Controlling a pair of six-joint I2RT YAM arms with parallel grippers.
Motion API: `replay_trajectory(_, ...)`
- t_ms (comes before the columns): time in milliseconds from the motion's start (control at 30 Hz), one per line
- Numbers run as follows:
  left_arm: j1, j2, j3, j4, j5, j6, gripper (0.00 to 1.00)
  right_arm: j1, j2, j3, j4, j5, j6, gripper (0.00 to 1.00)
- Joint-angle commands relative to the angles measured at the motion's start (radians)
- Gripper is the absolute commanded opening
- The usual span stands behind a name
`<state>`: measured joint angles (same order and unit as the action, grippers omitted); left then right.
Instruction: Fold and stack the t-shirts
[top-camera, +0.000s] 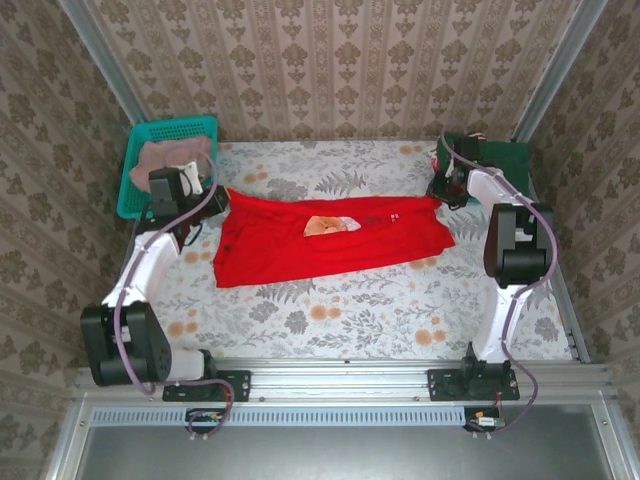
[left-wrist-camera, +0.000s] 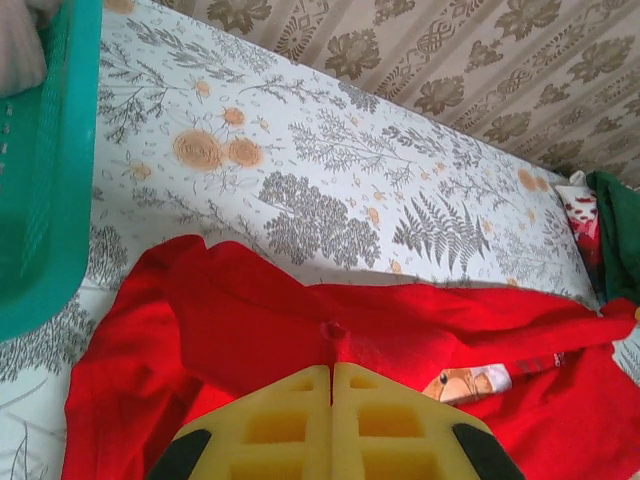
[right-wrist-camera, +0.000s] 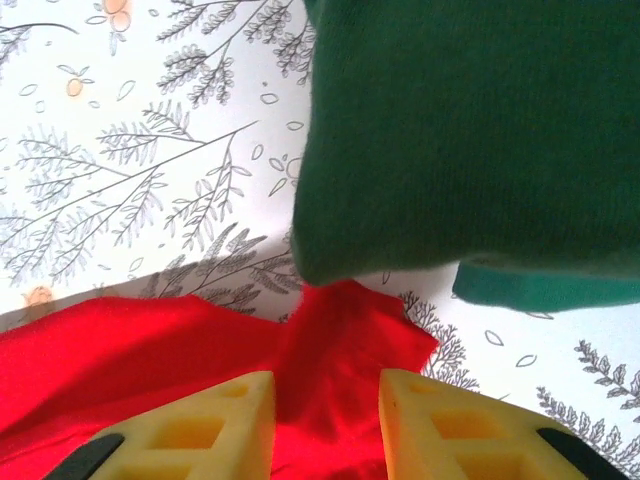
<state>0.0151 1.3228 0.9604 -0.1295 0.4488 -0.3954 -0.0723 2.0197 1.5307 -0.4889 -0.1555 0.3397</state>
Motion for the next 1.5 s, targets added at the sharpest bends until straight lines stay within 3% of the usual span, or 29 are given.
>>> replay_trajectory(0,0.006,-0.054,-0.048,0.015,-0.001,0.030,0.00,0.002,-0.118,-0.083,0.076,-0.055,0.012,0.35)
replay_trajectory(100,0.005,-0.110,-0.126,0.025,-0.003,0.017,0.00,0.002,-0.164,-0.152,0.075,-0.042,0.051,0.40)
replay_trajectory(233,0.000,-0.176,-0.224,0.022,0.000,0.008,0.00,0.032,-0.142,-0.117,0.042,-0.040,0.081,0.52)
replay_trajectory(533,-0.030,-0.315,-0.387,-0.066,-0.041,-0.020,0.00,0.191,0.155,0.286,-0.243,0.154,-0.025,0.54)
replay_trajectory(733,-0.029,-0.344,-0.433,-0.132,-0.088,-0.021,0.00,0.197,0.217,0.299,-0.284,0.182,-0.047,0.53)
replay_trajectory(1033,-0.026,-0.358,-0.429,-0.176,-0.123,-0.039,0.00,0.193,0.213,0.307,-0.354,0.288,-0.084,0.27)
replay_trajectory(1200,-0.024,-0.359,-0.433,-0.171,-0.120,-0.037,0.00,0.197,0.143,0.241,-0.306,0.294,-0.078,0.05)
replay_trajectory(1467,-0.017,-0.357,-0.433,-0.182,-0.130,-0.023,0.00,0.196,0.018,0.018,-0.206,0.274,-0.068,0.00)
